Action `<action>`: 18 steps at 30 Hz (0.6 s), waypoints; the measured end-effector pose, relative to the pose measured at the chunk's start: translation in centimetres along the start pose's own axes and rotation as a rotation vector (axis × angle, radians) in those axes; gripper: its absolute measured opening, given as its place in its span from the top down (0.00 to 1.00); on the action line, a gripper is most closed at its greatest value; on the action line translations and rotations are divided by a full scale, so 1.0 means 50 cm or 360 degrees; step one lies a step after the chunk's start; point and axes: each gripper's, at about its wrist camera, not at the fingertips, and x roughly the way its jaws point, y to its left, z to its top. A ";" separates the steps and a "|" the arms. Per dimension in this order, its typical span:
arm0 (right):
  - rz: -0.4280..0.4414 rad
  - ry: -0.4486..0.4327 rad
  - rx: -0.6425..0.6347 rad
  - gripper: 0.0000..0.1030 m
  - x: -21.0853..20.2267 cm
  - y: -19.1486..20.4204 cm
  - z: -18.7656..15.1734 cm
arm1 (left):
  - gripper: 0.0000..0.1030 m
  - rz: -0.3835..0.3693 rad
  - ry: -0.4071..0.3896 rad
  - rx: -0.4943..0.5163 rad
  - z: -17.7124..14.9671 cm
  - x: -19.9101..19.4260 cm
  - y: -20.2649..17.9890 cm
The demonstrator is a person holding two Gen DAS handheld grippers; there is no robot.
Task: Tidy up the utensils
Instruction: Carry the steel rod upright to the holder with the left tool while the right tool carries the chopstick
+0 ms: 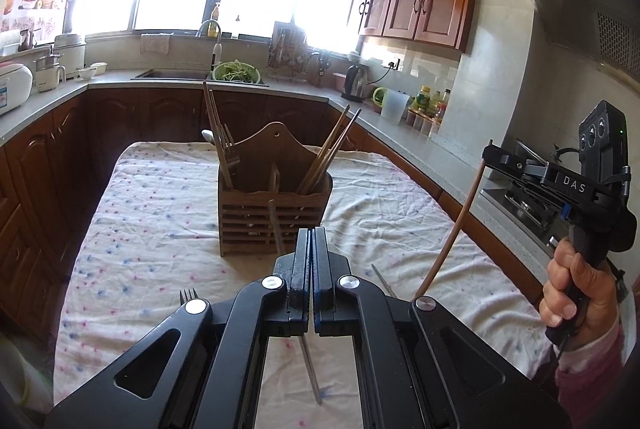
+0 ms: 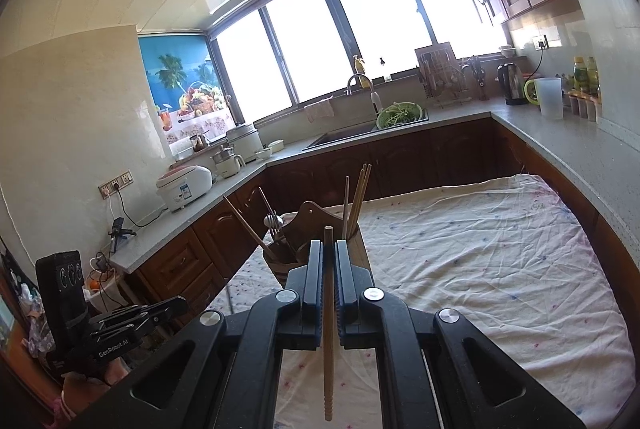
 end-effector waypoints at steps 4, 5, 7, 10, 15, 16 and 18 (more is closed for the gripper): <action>0.0003 0.0000 -0.0001 0.95 0.001 0.001 0.000 | 1.00 0.0006 0.0046 -0.0031 0.000 0.016 0.015; 0.0004 0.0002 -0.0001 0.95 0.002 0.001 0.001 | 1.00 0.0003 0.0102 -0.0040 -0.003 0.028 0.019; 0.0005 0.0003 0.0003 0.95 0.003 0.000 0.001 | 0.99 0.0043 0.0185 -0.0082 -0.012 0.058 0.032; 0.0008 0.0004 0.0013 0.95 0.004 -0.004 0.000 | 0.66 0.0108 0.0332 -0.0131 -0.034 0.121 0.053; 0.0011 0.0011 0.0037 0.95 0.003 -0.019 -0.005 | 0.63 0.0208 0.0514 -0.0141 -0.069 0.242 0.083; 0.0012 0.0013 0.0041 0.95 0.002 -0.022 -0.005 | 0.63 0.0225 0.0552 -0.0141 -0.074 0.269 0.089; 0.0014 0.0013 0.0054 0.95 0.001 -0.027 -0.006 | 0.63 0.0268 0.0619 -0.0130 -0.083 0.323 0.098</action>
